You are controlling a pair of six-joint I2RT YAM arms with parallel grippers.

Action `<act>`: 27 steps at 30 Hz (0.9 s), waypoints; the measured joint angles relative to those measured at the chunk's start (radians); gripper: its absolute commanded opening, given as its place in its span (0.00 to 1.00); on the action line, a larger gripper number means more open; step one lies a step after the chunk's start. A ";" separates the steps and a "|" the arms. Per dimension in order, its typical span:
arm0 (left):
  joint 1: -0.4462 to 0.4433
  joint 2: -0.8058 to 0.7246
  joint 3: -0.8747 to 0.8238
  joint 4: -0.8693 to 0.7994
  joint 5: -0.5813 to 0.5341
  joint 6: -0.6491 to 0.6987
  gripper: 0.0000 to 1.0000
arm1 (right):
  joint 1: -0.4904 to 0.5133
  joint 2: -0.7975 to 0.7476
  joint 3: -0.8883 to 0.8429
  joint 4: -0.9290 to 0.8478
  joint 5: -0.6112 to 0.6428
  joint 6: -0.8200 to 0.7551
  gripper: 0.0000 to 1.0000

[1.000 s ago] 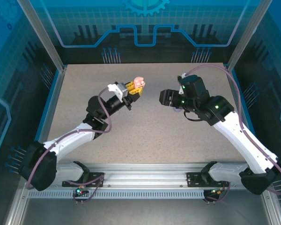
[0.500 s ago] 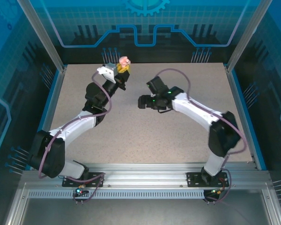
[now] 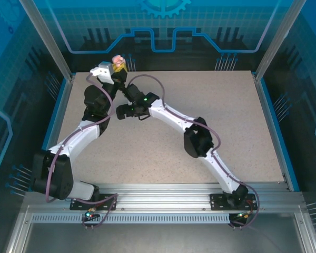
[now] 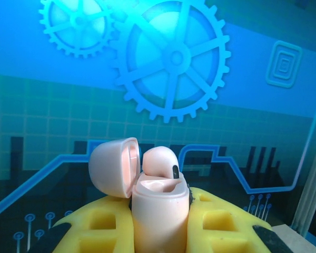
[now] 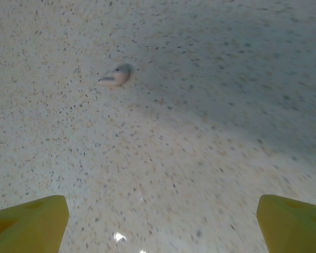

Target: Insert wireless bluetooth earbuds into charging case

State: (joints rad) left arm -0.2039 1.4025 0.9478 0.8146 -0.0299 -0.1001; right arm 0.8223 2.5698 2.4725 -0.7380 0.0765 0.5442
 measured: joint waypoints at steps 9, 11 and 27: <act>0.045 -0.027 0.013 -0.040 -0.002 -0.018 0.00 | 0.019 0.204 0.189 0.009 0.018 -0.035 0.97; 0.060 -0.035 0.013 -0.048 -0.003 -0.032 0.00 | 0.023 0.239 0.230 0.018 0.027 -0.042 0.97; 0.080 -0.141 -0.095 -0.051 0.158 -0.116 0.00 | -0.005 -0.391 -0.429 0.010 0.130 -0.097 0.95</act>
State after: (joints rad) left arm -0.1242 1.2617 0.8524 0.7631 0.1284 -0.2157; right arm 0.8169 2.1784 2.0434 -0.7280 0.2062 0.4473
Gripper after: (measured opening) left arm 0.181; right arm 0.954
